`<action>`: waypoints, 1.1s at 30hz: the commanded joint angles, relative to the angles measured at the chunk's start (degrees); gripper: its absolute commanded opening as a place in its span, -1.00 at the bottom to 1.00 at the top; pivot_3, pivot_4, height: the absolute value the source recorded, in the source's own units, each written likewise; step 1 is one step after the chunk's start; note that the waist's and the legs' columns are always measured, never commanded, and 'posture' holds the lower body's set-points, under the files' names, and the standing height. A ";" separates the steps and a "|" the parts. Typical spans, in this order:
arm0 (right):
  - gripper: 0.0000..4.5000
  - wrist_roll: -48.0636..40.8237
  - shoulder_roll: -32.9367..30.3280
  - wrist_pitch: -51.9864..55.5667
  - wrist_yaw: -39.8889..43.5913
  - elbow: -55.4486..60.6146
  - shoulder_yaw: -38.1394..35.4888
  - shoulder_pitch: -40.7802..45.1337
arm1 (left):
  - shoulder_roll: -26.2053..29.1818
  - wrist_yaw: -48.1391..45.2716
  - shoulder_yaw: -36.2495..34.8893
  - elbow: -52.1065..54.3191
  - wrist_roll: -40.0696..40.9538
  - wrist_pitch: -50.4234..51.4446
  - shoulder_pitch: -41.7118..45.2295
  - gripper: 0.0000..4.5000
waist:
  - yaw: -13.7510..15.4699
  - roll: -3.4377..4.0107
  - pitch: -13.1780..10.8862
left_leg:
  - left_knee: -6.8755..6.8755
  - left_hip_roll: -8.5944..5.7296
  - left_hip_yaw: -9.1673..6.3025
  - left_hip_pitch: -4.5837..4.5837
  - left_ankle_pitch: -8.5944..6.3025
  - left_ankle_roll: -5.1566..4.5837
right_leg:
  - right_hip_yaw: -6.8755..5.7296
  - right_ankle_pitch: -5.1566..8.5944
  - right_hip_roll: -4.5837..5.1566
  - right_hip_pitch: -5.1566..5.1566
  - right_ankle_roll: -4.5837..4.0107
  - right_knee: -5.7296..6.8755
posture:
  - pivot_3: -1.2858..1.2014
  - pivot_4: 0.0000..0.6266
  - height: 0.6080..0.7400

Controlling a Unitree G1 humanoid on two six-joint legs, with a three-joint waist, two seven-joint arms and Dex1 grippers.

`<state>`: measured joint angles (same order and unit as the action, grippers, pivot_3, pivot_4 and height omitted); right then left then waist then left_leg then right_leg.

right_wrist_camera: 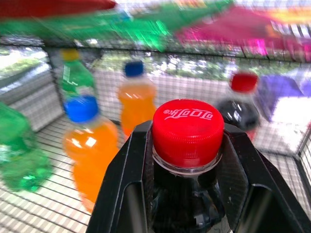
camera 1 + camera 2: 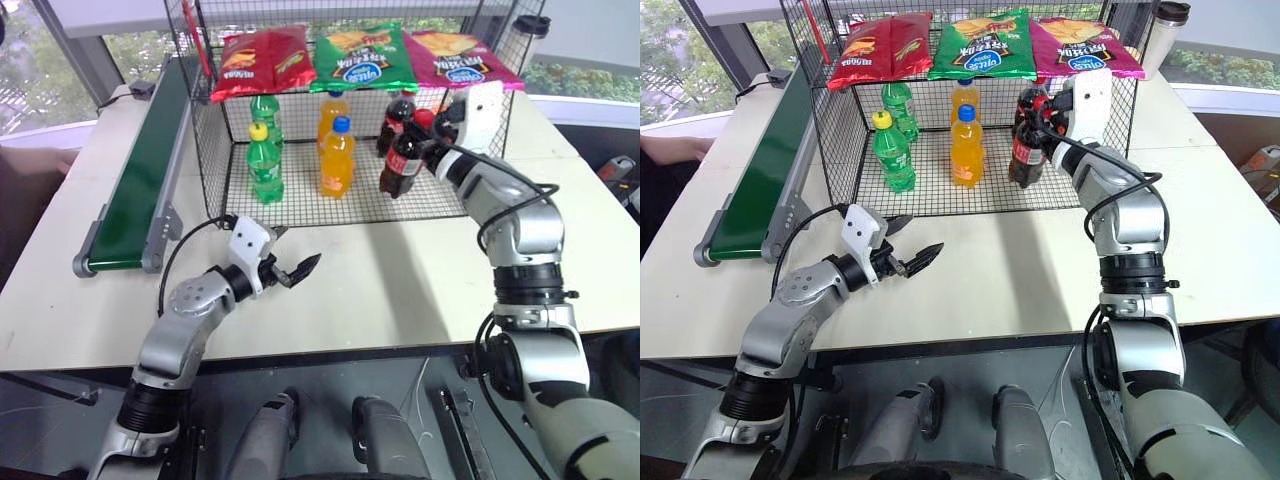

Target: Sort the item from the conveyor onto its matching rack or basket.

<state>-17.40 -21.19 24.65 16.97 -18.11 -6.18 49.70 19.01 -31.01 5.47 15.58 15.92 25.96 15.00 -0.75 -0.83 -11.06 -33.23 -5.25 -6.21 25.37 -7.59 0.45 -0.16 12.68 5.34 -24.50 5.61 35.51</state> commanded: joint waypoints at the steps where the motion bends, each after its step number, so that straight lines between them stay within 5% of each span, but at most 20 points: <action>1: -0.47 1.94 0.46 -6.03 -0.81 -1.84 -1.19 3.79 | -0.41 0.56 0.10 1.79 -0.21 -0.72 0.42 0.97 | -0.03 0.02 -0.01 | 0.00 0.00 0.00 0.00 0.00 0.00 | 0.00 0.00 0.00 0.00 0.00 0.01 | 0.03 -0.52 0.97; 16: -0.47 5.15 1.19 -13.98 -1.28 -12.37 -1.66 5.65 | -0.29 1.51 0.21 2.74 -0.42 -0.26 0.15 0.97 | -0.08 0.03 -0.01 | 0.00 0.00 0.01 -0.02 0.01 0.02 | 0.03 -0.01 -0.03 -0.01 0.02 0.04 | 0.03 -0.52 0.97; 23: 0.98 5.94 0.80 -14.11 -0.54 -12.75 -1.21 5.37 | -0.48 1.65 0.34 2.69 -0.45 -0.31 0.16 1.00 | -0.08 0.03 -0.01 | 0.00 0.00 0.01 -0.06 0.01 0.02 | 0.04 -0.01 -0.03 0.01 0.02 0.06 | 0.03 -0.52 0.97; 33: 0.98 5.00 -1.76 -7.88 1.24 -4.35 -2.02 1.58 | -0.52 1.82 0.44 2.53 -0.58 -0.42 -0.19 1.00 | 0.11 0.03 -0.01 | 0.00 0.01 0.01 -0.07 0.02 0.02 | 0.04 0.00 -0.03 0.01 -0.01 0.10 | 0.03 -0.52 0.97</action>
<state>-11.54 -21.49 15.11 17.28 -27.63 -7.10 51.72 18.51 -29.47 6.00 15.88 15.44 25.98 14.93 -0.64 -0.80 -11.07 -33.23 -5.25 -6.20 25.31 -7.57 0.47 -0.12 12.69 5.31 -24.49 5.60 35.61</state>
